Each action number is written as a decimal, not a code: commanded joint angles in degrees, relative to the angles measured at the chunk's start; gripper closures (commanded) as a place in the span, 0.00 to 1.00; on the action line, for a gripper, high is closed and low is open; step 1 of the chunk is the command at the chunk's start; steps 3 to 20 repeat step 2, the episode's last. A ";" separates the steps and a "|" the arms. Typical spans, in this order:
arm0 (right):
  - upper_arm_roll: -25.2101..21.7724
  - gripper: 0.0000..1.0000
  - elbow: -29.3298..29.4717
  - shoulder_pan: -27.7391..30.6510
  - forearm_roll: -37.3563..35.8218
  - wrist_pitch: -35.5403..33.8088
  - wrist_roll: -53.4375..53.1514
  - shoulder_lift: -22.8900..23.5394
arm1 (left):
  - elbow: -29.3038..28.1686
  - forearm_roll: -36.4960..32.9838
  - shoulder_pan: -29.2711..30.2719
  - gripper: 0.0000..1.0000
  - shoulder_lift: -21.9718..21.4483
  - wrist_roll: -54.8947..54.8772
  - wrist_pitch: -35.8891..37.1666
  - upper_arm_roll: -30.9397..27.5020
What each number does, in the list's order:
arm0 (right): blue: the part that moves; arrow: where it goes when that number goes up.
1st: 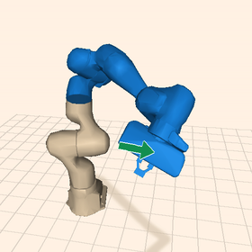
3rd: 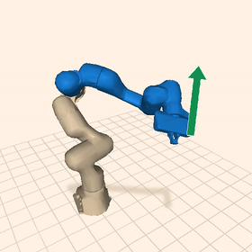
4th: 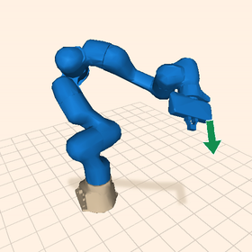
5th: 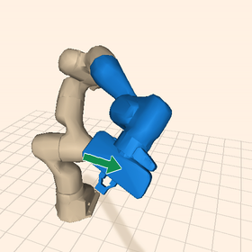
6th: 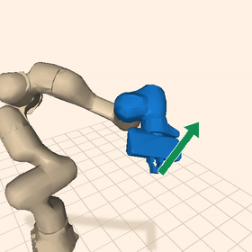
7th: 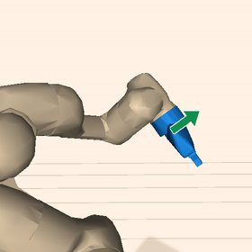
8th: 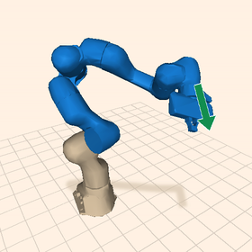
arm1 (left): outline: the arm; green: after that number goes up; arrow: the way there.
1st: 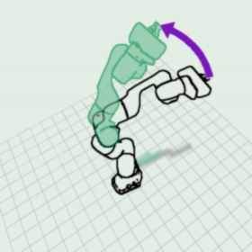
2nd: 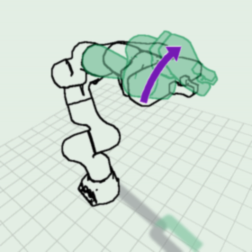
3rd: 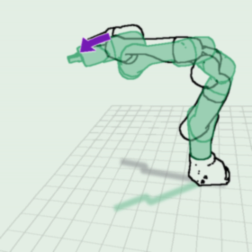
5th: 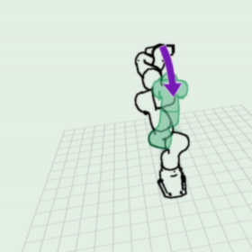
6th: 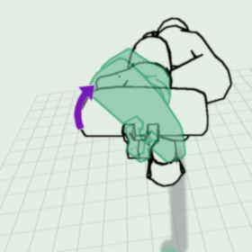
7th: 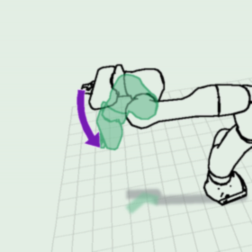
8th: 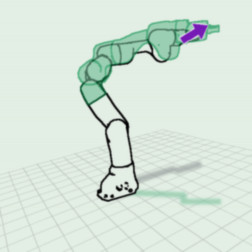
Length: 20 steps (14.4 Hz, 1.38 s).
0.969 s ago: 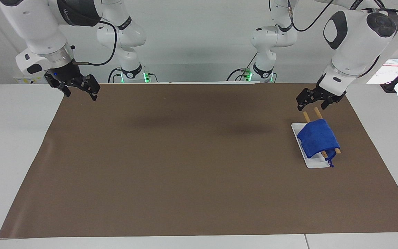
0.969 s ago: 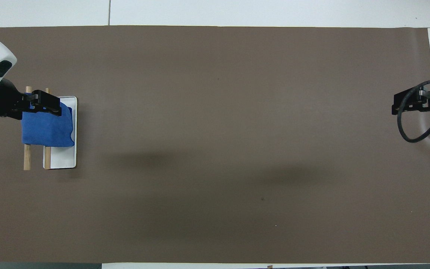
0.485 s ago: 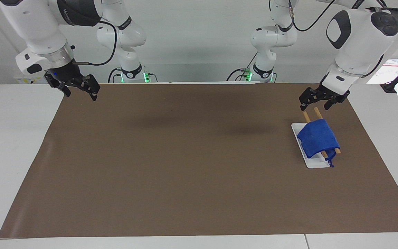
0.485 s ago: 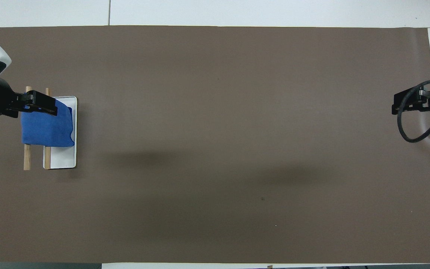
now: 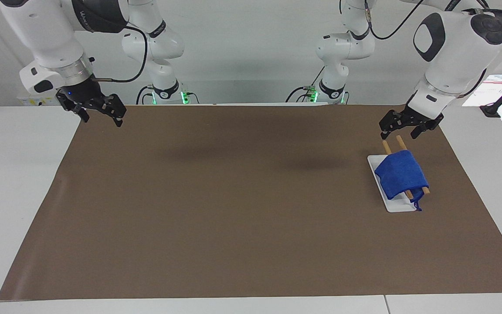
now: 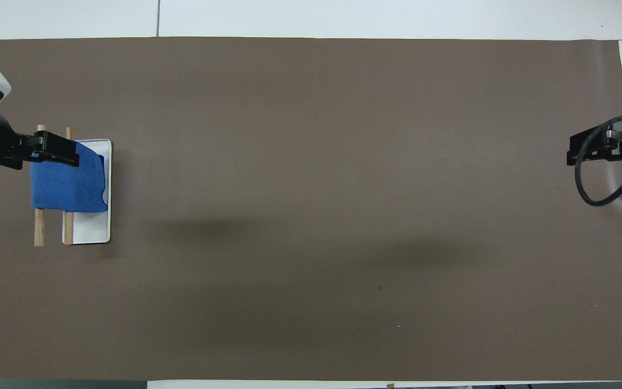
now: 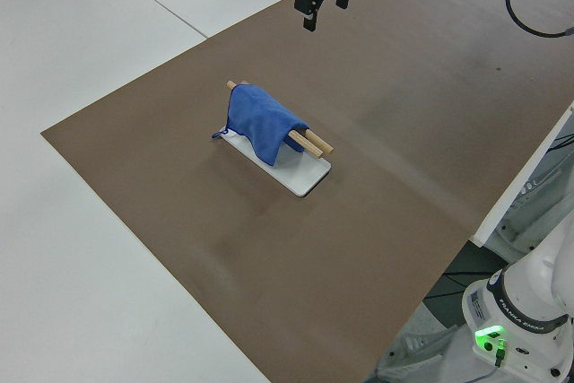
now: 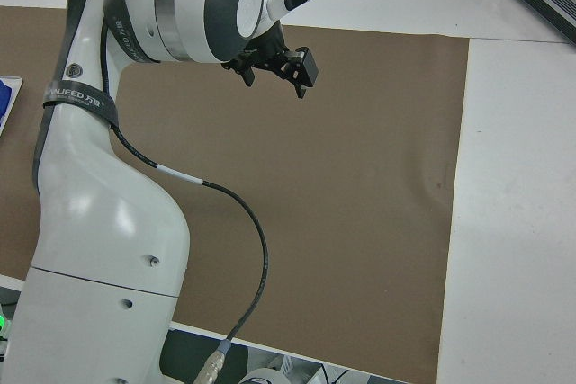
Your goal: Right arm passes towel to left arm to hang
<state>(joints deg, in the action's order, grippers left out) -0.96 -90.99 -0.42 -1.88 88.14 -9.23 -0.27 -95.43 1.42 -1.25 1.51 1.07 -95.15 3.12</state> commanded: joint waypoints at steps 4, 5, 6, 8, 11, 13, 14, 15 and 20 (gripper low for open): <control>0.17 0.00 -1.03 0.33 1.26 0.98 1.40 -0.87 | -0.99 -0.02 0.37 0.00 -1.51 -0.98 -0.83 -0.04; 0.17 0.00 -1.03 0.33 1.26 0.98 1.40 -0.87 | -0.99 -0.02 0.37 0.00 -1.51 -0.98 -0.83 -0.04; 0.17 0.00 -1.03 0.33 1.26 0.98 1.40 -0.87 | -0.99 -0.02 0.37 0.00 -1.51 -0.98 -0.83 -0.04; 0.17 0.00 -1.03 0.33 1.26 0.98 1.40 -0.87 | -0.99 -0.02 0.37 0.00 -1.51 -0.98 -0.83 -0.04; 0.17 0.00 -1.03 0.33 1.26 0.98 1.40 -0.87 | -0.99 -0.02 0.37 0.00 -1.51 -0.98 -0.83 -0.04; 0.17 0.00 -1.03 0.33 1.26 0.98 1.40 -0.87 | -0.99 -0.02 0.37 0.00 -1.51 -0.98 -0.83 -0.04; 0.17 0.00 -1.03 0.33 1.26 0.98 1.40 -0.87 | -0.99 -0.02 0.37 0.00 -1.51 -0.98 -0.83 -0.04; 0.17 0.00 -1.03 0.33 1.26 0.98 1.40 -0.87 | -0.99 -0.02 0.37 0.00 -1.51 -0.98 -0.83 -0.04; 0.17 0.00 -1.03 0.33 1.26 0.98 1.40 -0.87 | -0.99 -0.02 0.37 0.00 -1.51 -0.98 -0.83 -0.04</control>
